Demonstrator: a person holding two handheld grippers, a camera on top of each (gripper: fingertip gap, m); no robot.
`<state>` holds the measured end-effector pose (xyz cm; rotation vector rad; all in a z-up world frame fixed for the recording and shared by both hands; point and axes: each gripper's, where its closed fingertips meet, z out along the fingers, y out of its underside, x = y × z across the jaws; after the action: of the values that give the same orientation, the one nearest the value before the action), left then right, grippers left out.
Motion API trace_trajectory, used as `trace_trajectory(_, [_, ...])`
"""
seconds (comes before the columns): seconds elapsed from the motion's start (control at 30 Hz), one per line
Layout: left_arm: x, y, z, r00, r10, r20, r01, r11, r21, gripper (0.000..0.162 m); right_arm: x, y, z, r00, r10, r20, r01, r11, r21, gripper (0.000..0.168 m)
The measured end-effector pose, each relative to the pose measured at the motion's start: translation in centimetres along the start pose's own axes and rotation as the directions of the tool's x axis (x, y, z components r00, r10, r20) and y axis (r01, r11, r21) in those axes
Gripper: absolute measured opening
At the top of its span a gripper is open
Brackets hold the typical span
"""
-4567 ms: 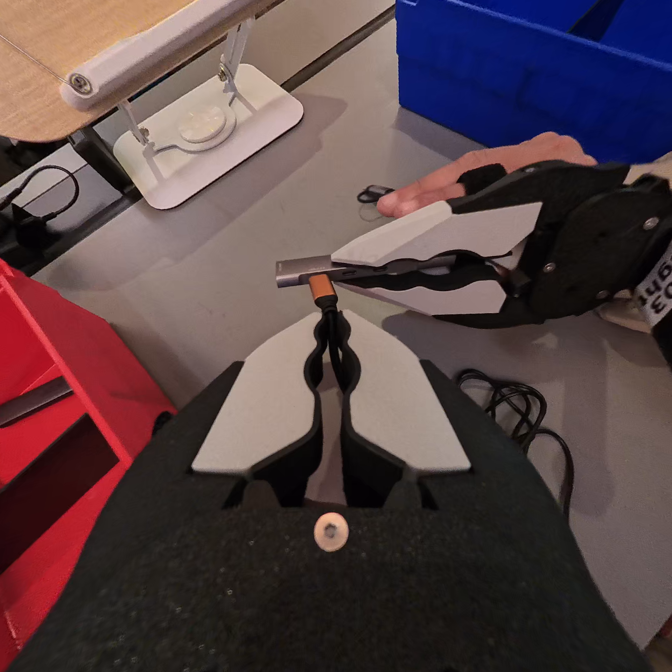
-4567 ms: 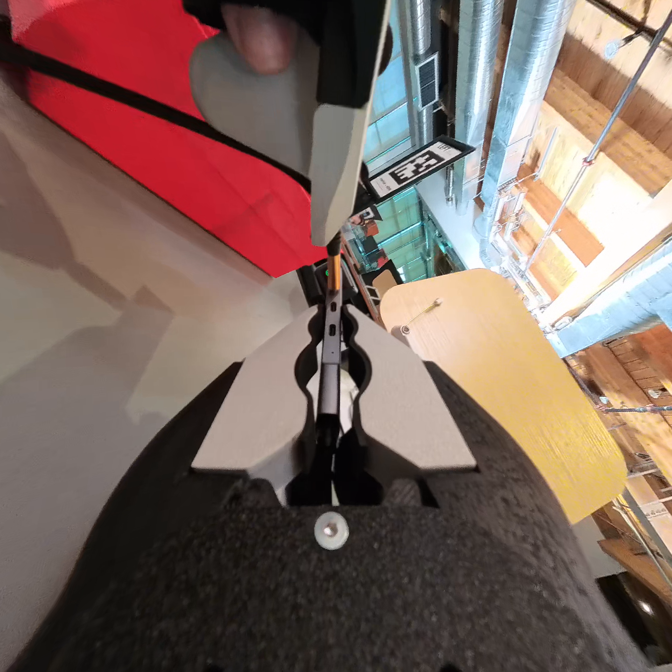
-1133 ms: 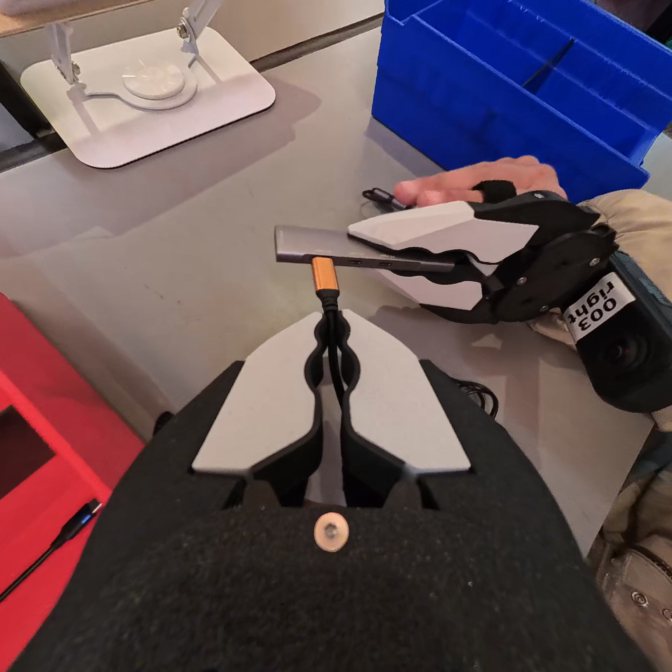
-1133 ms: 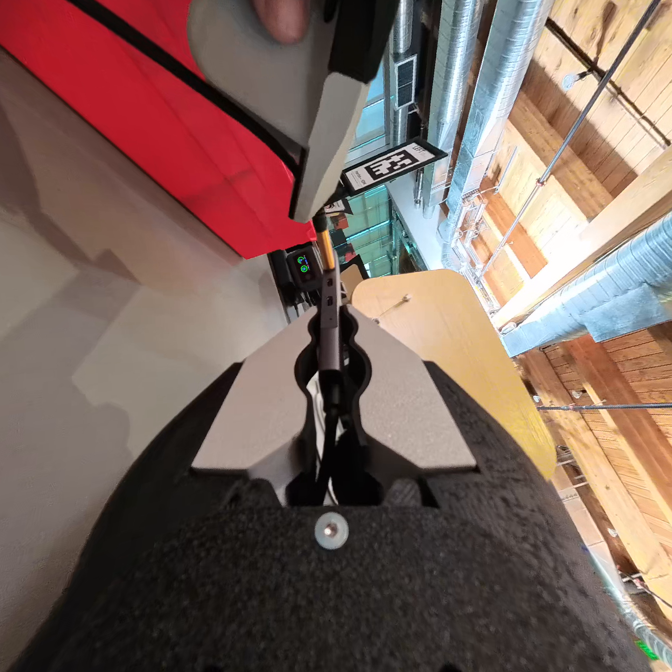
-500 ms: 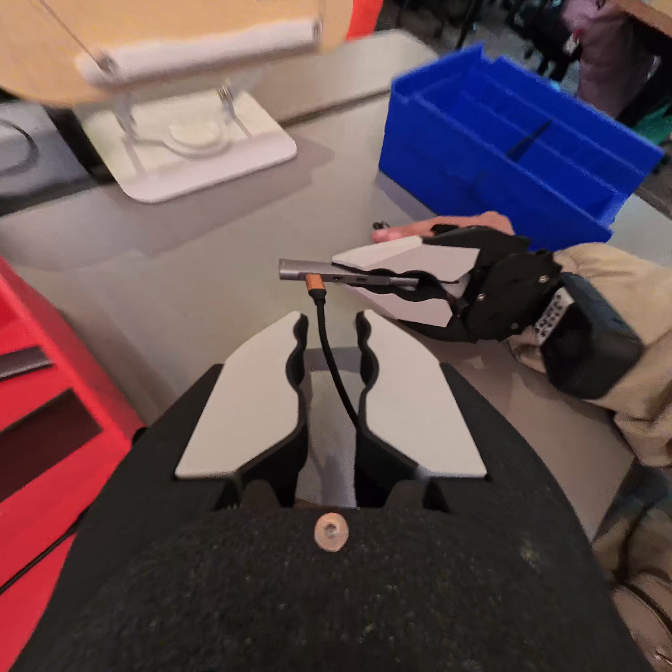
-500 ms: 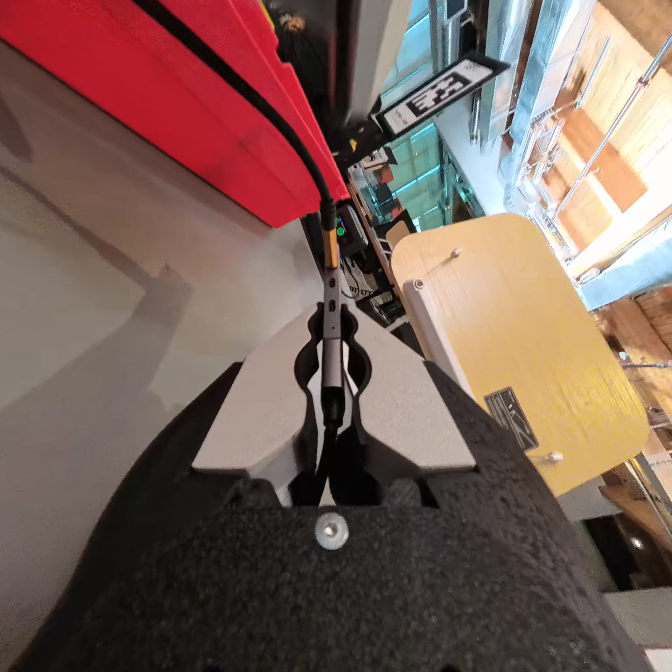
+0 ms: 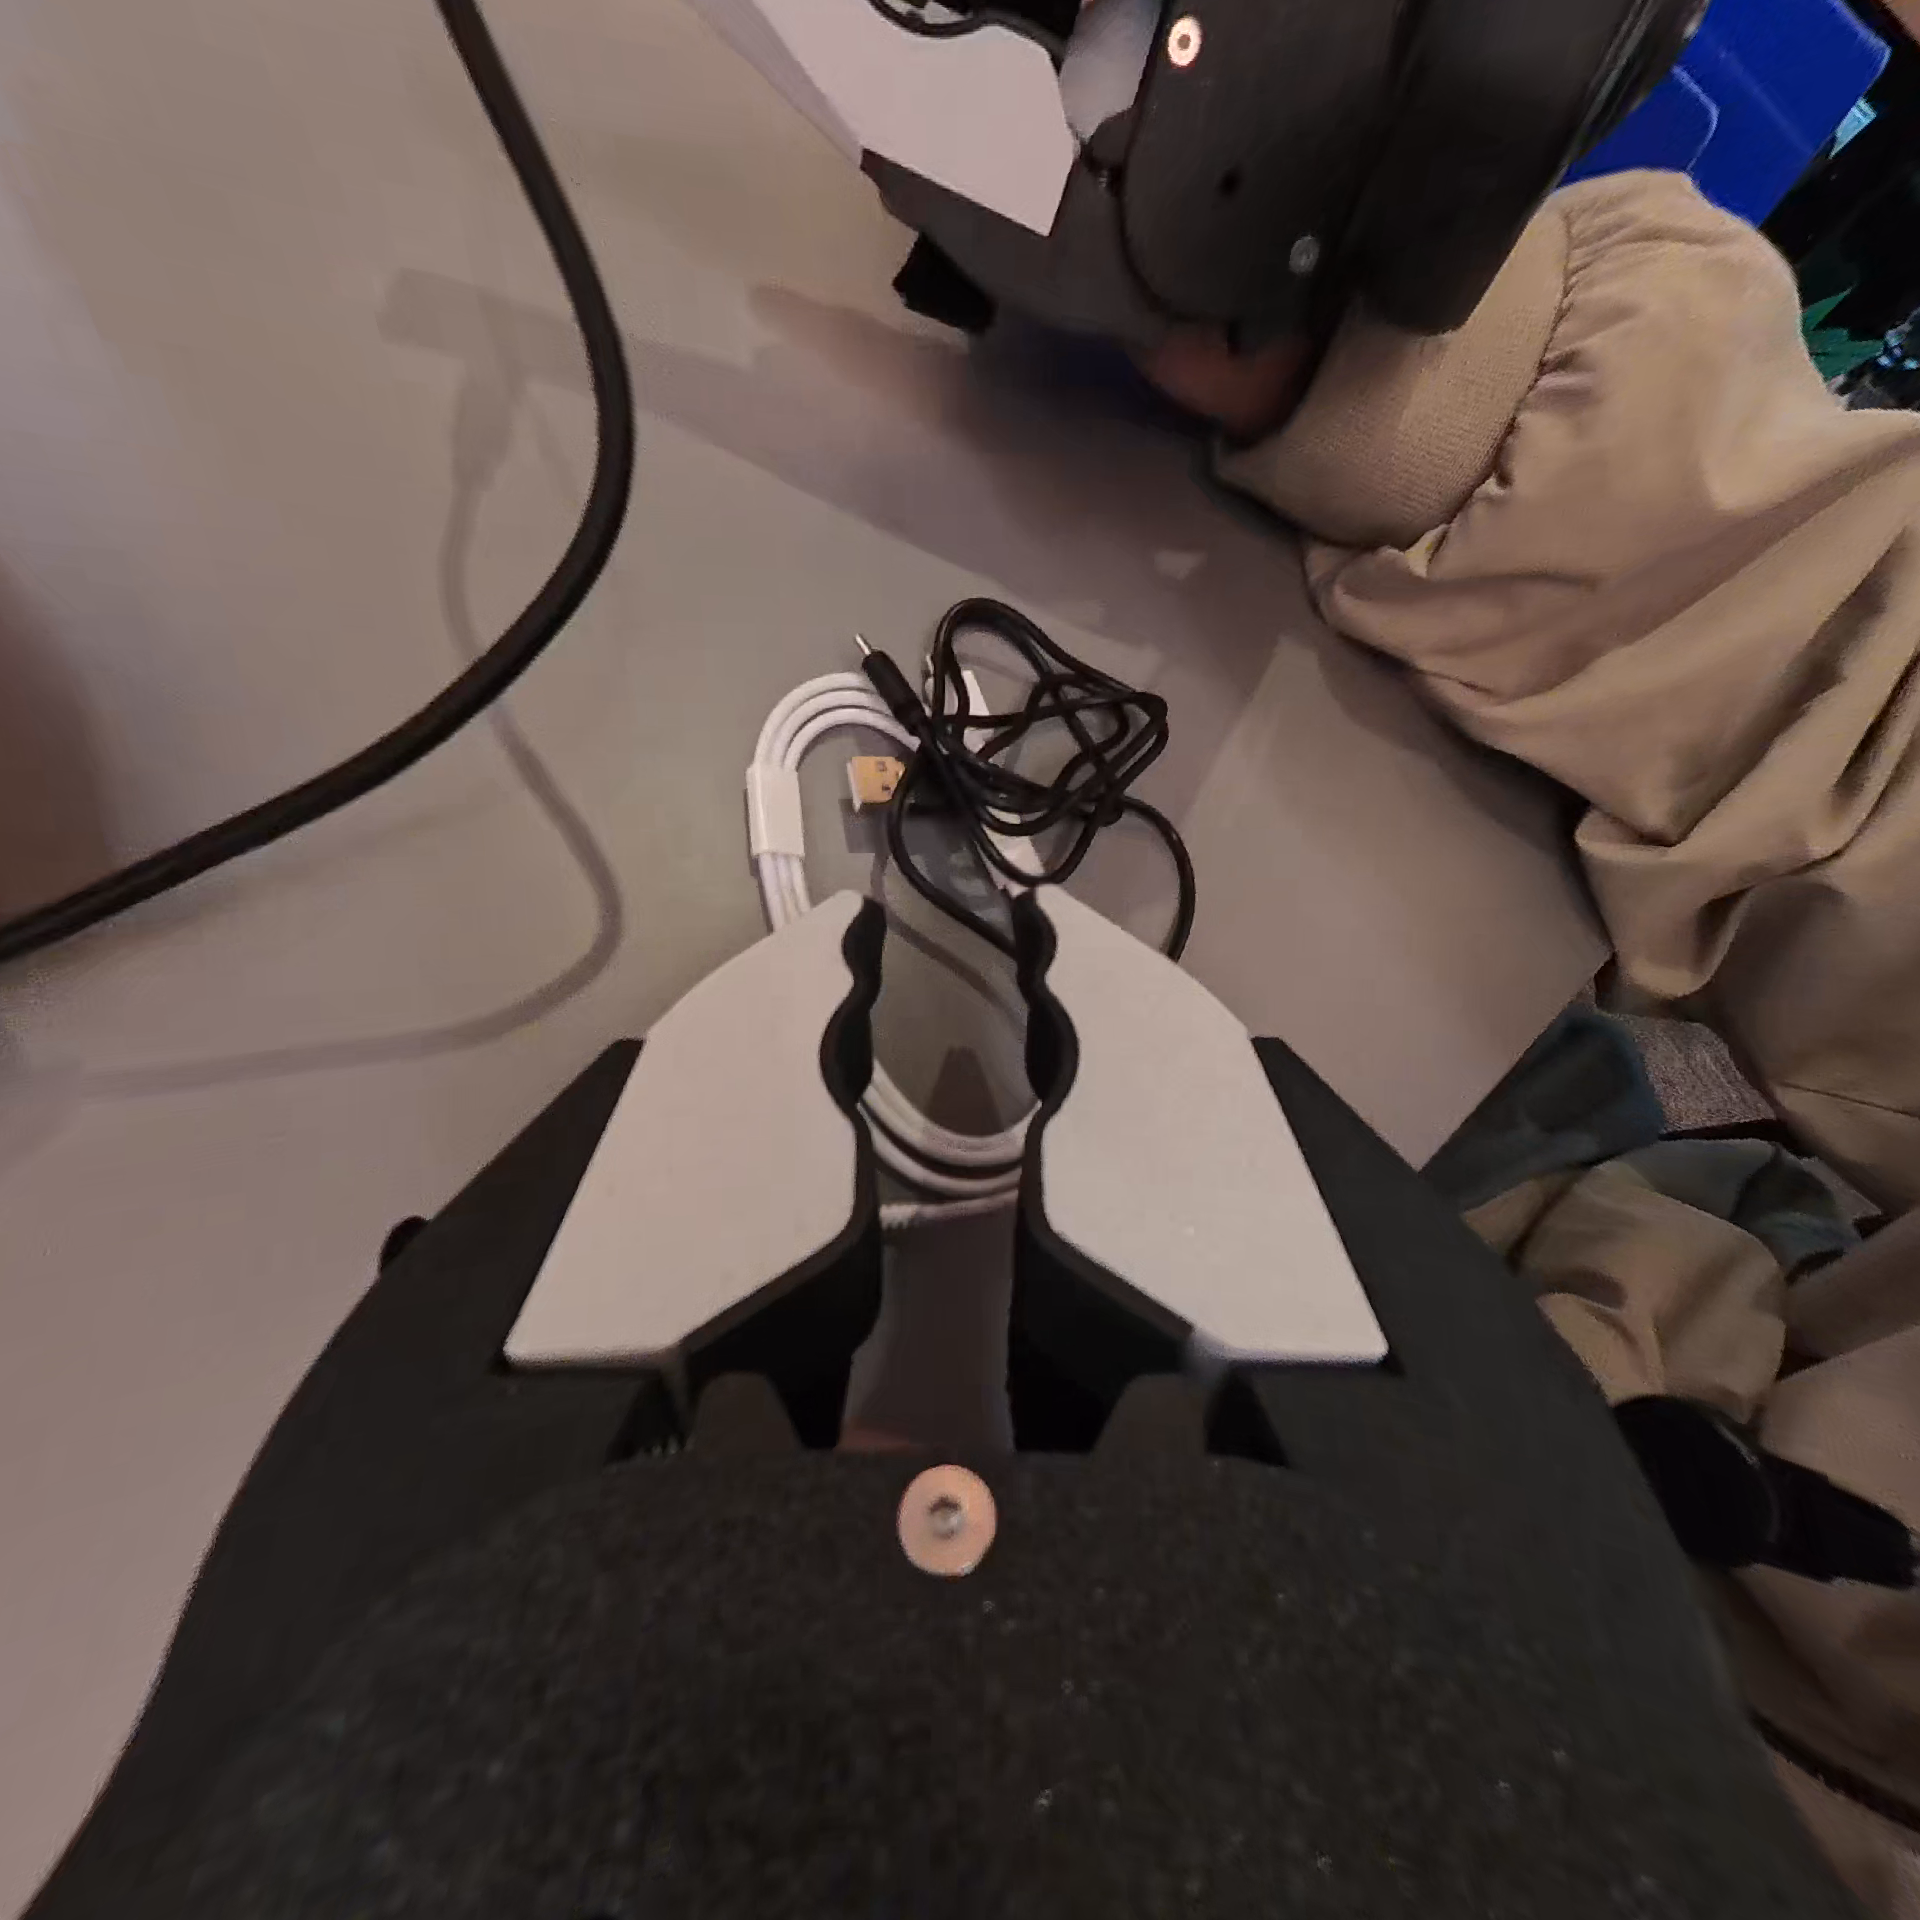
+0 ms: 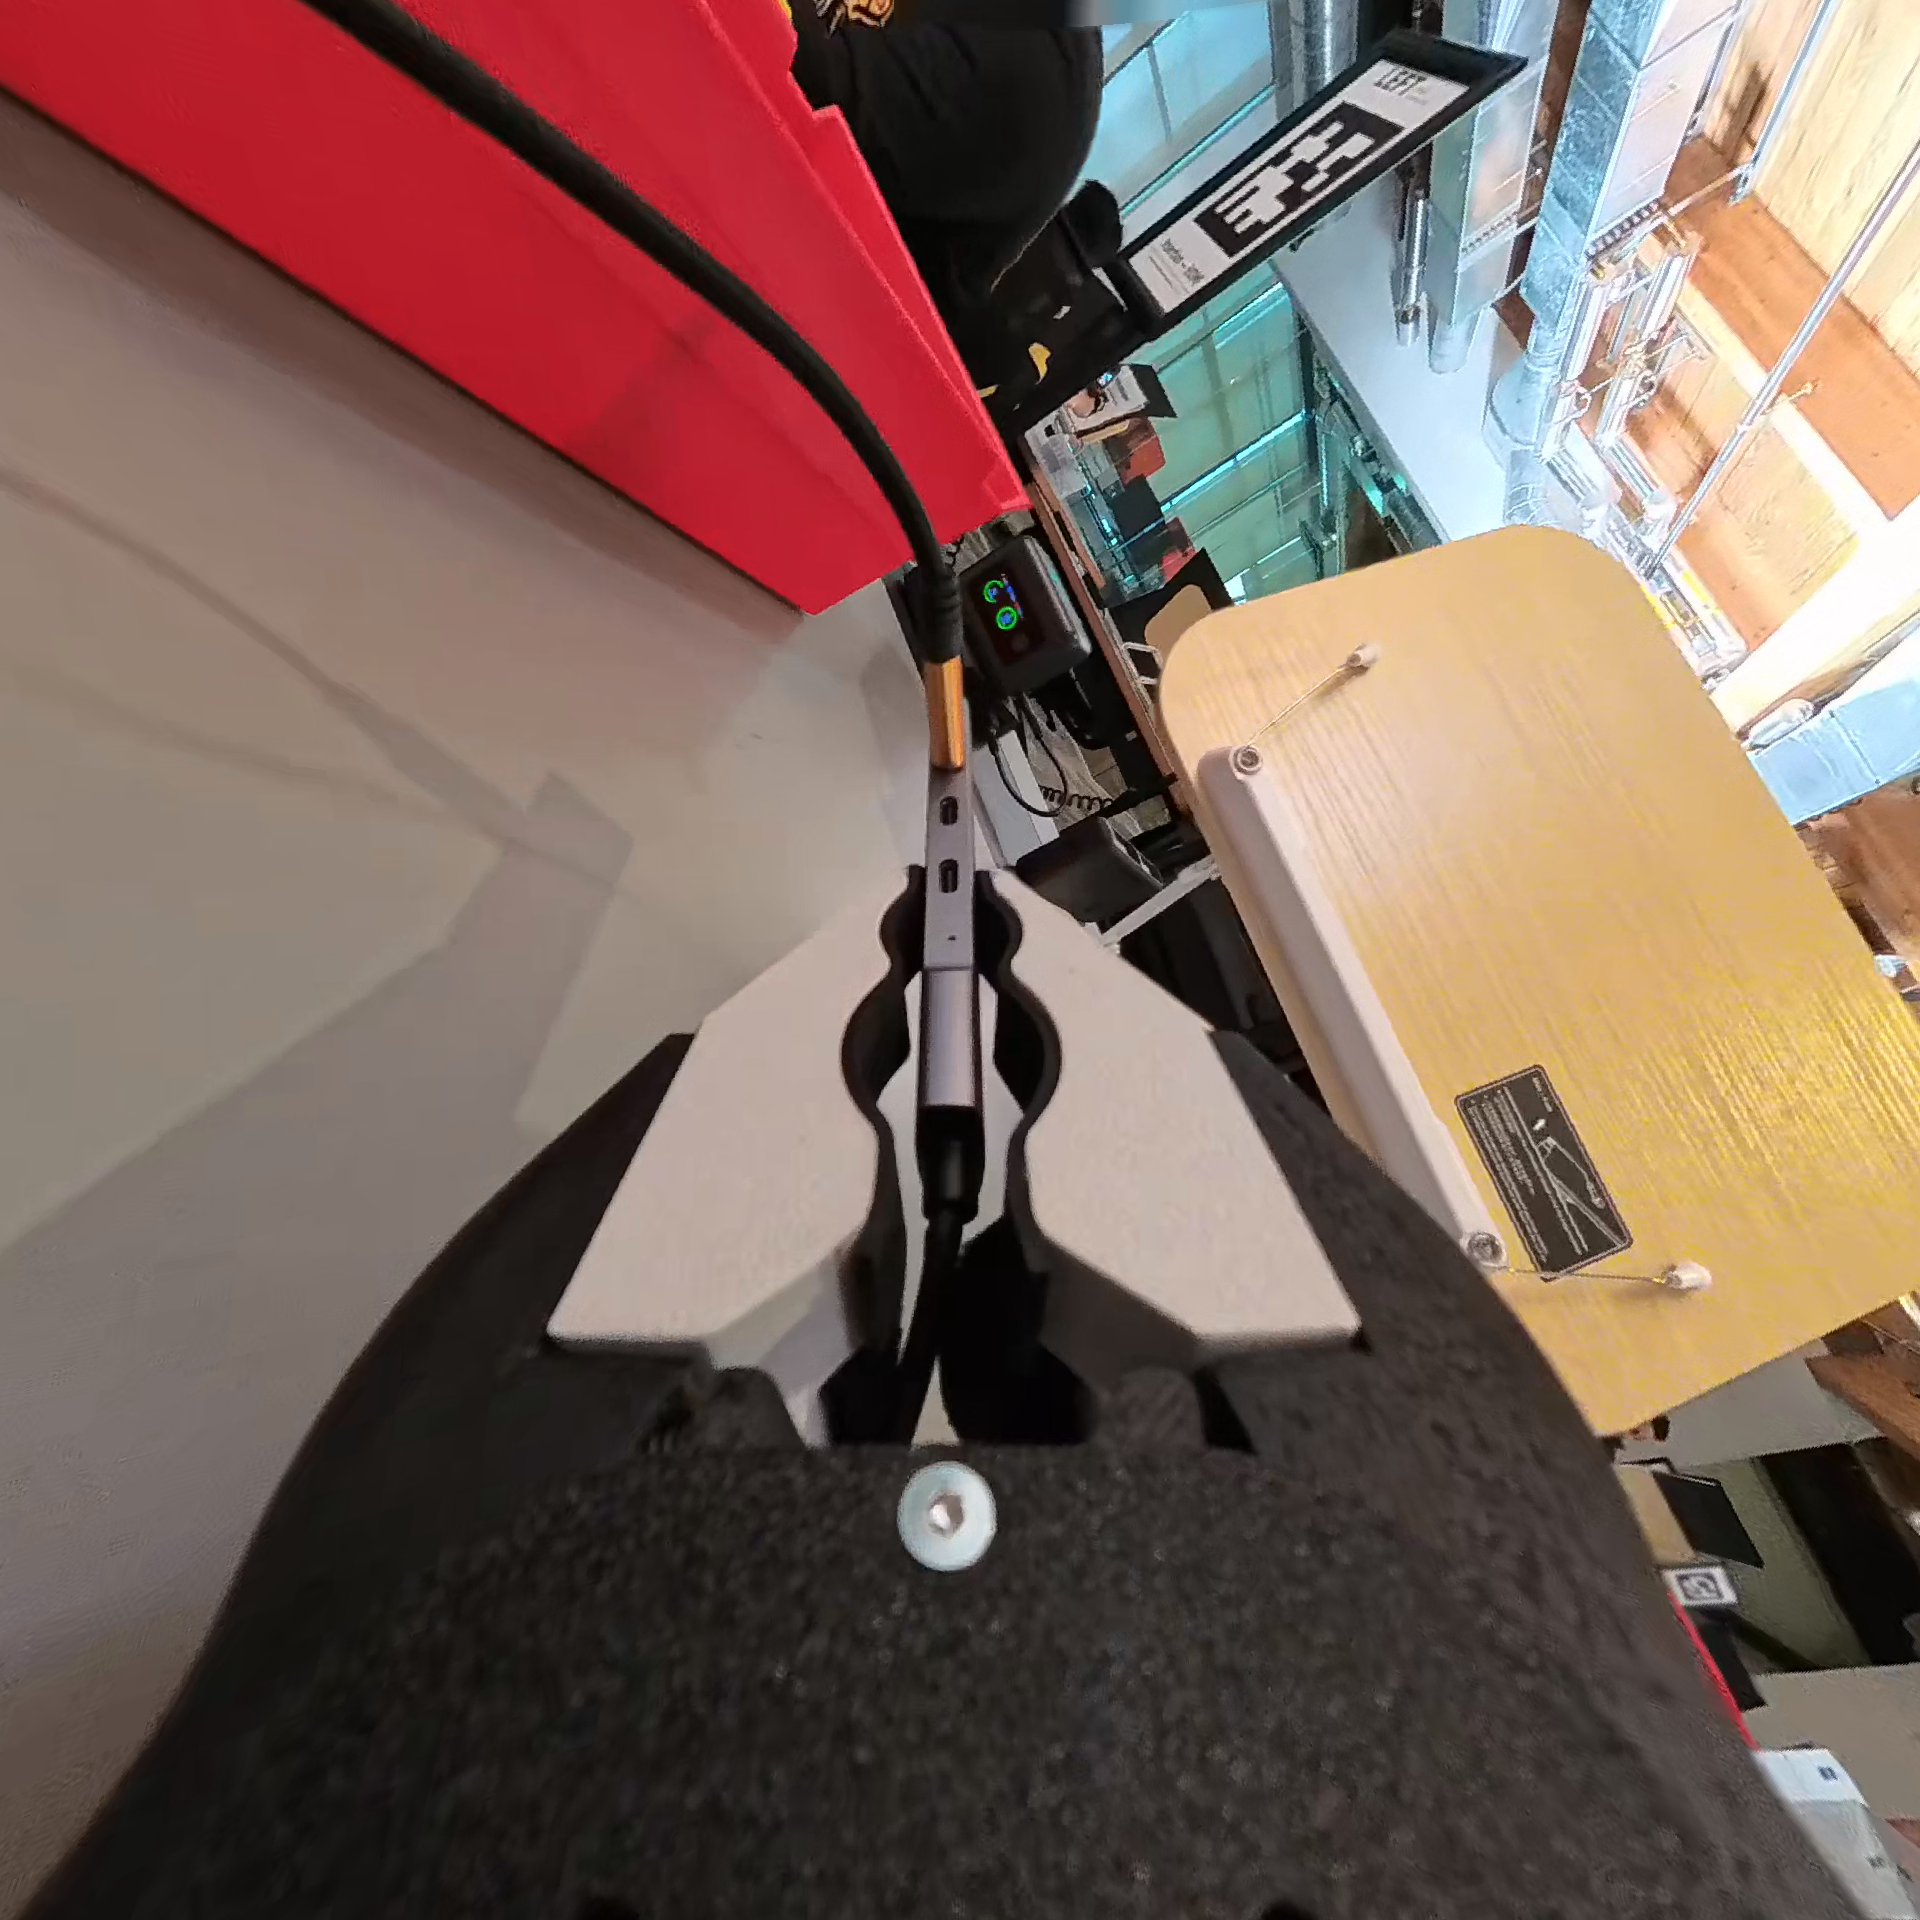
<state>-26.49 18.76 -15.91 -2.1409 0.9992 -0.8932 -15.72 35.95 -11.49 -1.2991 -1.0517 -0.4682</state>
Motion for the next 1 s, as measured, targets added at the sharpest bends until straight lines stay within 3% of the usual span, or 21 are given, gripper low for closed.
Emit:
trace_trajectory(0.2, [-0.4, 0.7, 3.0, 0.999, 0.009, 0.043, -0.003, 0.992, -0.128, 0.023, -0.3, -0.1, 0.1, 1.000, -0.014, 0.007, 0.014, 1.000, -0.001, 0.007])
trace_trajectory(0.33, [0.3, 0.6, 3.4, 0.998, 0.069, 0.013, -0.066, 0.987, -0.143, 0.005, -0.2, -0.1, 0.0, 1.000, -0.013, 0.003, 0.013, 1.000, 0.001, 0.007])
trace_trajectory(0.53, [5.1, -3.5, 1.0, 0.965, 0.236, -0.112, -0.223, 0.968, 0.119, 0.002, -0.1, -0.2, -0.1, 1.000, -0.016, -0.004, 0.016, 1.000, 0.003, 0.008])
trace_trajectory(0.6, [5.3, -4.4, 0.2, 0.956, 0.285, -0.074, -0.269, 0.947, 0.177, 0.002, -0.1, -0.2, -0.1, 1.000, -0.016, -0.004, 0.016, 1.000, 0.003, 0.007])
trace_trajectory(0.7, [1.8, -2.8, 0.9, 0.945, 0.313, 0.092, -0.317, 0.948, 0.027, 0.002, -0.1, -0.2, -0.1, 1.000, -0.021, -0.007, 0.021, 1.000, 0.003, 0.007])
trace_trajectory(0.8, [2.2, -0.4, 1.3, 0.972, 0.236, -0.015, -0.236, 0.970, -0.054, 0.002, 0.0, -0.2, -0.1, 1.000, -0.019, -0.009, 0.019, 1.000, 0.002, 0.008])
trace_trajectory(0.9, [0.6, 0.6, 1.2, 0.975, 0.215, 0.048, -0.209, 0.972, -0.106, 0.002, -0.1, -0.2, -0.1, 1.000, -0.021, -0.008, 0.021, 1.000, 0.004, 0.008])
trace_trajectory(1.0, [-1.5, 0.5, 1.1, 0.947, 0.265, 0.183, -0.245, 0.961, -0.128, 0.019, -0.1, -0.2, -0.1, 1.000, -0.024, -0.008, 0.024, 1.000, 0.002, 0.007])
